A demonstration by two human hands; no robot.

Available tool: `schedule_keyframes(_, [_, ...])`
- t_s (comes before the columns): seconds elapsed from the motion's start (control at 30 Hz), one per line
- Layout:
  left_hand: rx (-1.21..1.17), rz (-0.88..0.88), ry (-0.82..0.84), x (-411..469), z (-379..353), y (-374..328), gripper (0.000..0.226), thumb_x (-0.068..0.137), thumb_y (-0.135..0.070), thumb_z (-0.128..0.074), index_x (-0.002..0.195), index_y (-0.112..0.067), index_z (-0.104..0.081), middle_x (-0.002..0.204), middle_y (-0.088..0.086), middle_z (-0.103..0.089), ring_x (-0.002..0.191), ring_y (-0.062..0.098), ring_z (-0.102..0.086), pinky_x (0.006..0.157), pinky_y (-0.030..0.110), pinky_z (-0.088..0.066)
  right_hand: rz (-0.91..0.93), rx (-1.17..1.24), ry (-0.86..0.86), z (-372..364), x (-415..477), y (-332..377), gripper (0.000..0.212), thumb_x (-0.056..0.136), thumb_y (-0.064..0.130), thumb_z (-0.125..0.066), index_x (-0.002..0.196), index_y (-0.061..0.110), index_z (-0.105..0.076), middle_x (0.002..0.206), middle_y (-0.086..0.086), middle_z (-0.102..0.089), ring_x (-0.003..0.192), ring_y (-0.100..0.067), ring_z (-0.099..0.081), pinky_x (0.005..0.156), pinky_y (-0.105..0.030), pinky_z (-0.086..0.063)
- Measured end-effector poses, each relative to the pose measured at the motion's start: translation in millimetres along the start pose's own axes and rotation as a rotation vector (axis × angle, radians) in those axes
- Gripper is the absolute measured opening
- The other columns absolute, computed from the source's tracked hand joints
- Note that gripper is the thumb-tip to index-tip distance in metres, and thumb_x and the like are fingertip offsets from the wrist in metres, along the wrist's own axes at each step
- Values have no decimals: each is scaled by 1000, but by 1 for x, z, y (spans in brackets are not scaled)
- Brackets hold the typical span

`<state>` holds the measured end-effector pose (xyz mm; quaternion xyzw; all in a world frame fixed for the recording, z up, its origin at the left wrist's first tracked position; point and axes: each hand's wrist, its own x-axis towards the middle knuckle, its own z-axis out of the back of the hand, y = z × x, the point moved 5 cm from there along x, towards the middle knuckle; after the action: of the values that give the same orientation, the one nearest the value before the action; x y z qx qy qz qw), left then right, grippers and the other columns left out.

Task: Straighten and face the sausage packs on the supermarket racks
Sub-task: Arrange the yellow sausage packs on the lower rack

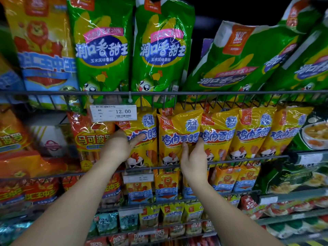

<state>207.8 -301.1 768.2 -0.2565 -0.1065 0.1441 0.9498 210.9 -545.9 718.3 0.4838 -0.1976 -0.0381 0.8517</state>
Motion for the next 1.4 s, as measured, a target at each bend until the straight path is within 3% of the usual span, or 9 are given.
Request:
schedule_keyframes(0.17, [-199, -80, -163, -22, -3, 5, 50, 84, -57, -62, 86, -9, -49, 62, 0, -53, 54, 15, -51, 44, 26, -31, -28, -28, -38, 12, -7, 4, 63, 98, 44, -53, 146, 5, -36, 70, -2, -61, 54, -15, -58, 45, -27, -39])
schedule_keyframes(0.27, [-345, -142, -244, -43, -10, 12, 48, 84, -54, -63, 104, -11, -56, 85, -3, -65, 69, 13, -59, 53, 21, -40, -29, -86, -74, 18, -10, 0, 60, 94, 50, -56, 134, 6, -50, 64, 5, -54, 52, -12, -53, 44, -27, -36])
schedule_keyframes(0.4, [-257, -193, -319, -77, -15, 8, 55, 90, -36, -65, 134, -9, -46, 128, 8, -50, 100, 14, -51, 83, 26, -43, -3, -139, -83, 26, -15, 0, 51, 93, 42, -63, 131, 10, -50, 84, 3, -65, 59, -6, -56, 49, -28, -45])
schedule_keyframes(0.53, [-25, -394, -516, -91, -11, -7, 52, 82, -15, -74, 127, -2, -53, 124, 16, -45, 113, 28, -41, 87, 43, -50, 129, -218, -187, 35, -27, 5, 45, 91, 33, -67, 126, 10, -48, 113, -5, -57, 93, -25, -60, 62, -38, -53])
schedule_keyframes(0.67, [136, -549, -414, -71, -16, -24, 58, 77, -10, -76, 131, -6, -54, 129, 17, -44, 116, 32, -43, 91, 47, -52, 531, -297, -248, 31, -38, 33, 38, 84, 16, -70, 119, 8, -56, 109, -9, -53, 98, -26, -53, 69, -35, -50])
schedule_keyframes(0.77, [249, -561, -327, -60, -22, -28, 72, 73, -16, -79, 139, -12, -49, 143, 15, -38, 127, 36, -39, 95, 49, -50, 754, -471, -174, 14, -43, 53, 46, 82, 19, -64, 127, 16, -57, 118, -10, -55, 106, -29, -53, 81, -43, -51])
schedule_keyframes(0.93, [294, -562, -263, -49, -35, -25, 84, 70, -19, -79, 146, -21, -43, 157, 9, -25, 136, 42, -29, 89, 52, -54, 744, -715, -6, -6, -37, 53, 73, 84, 29, -67, 150, 30, -36, 152, -7, -38, 141, -36, -33, 116, -56, -28])
schedule_keyframes(1.23, [326, -581, -231, -50, -42, -20, 93, 73, -30, -77, 152, -32, -29, 165, 0, 2, 143, 42, -16, 95, 52, -50, 725, -769, 25, -12, -28, 41, 83, 89, 34, -61, 158, 32, -14, 164, -4, -18, 149, -35, -17, 120, -57, -17])
schedule_keyframes(1.4, [218, -598, -180, -67, -35, -14, 67, 84, -31, -65, 145, -30, -40, 163, -11, 14, 151, 27, 7, 101, 45, -49, 749, -683, -24, -17, -31, 38, 79, 87, 31, -60, 157, 28, -22, 162, -6, -21, 149, -37, -17, 118, -61, -17])
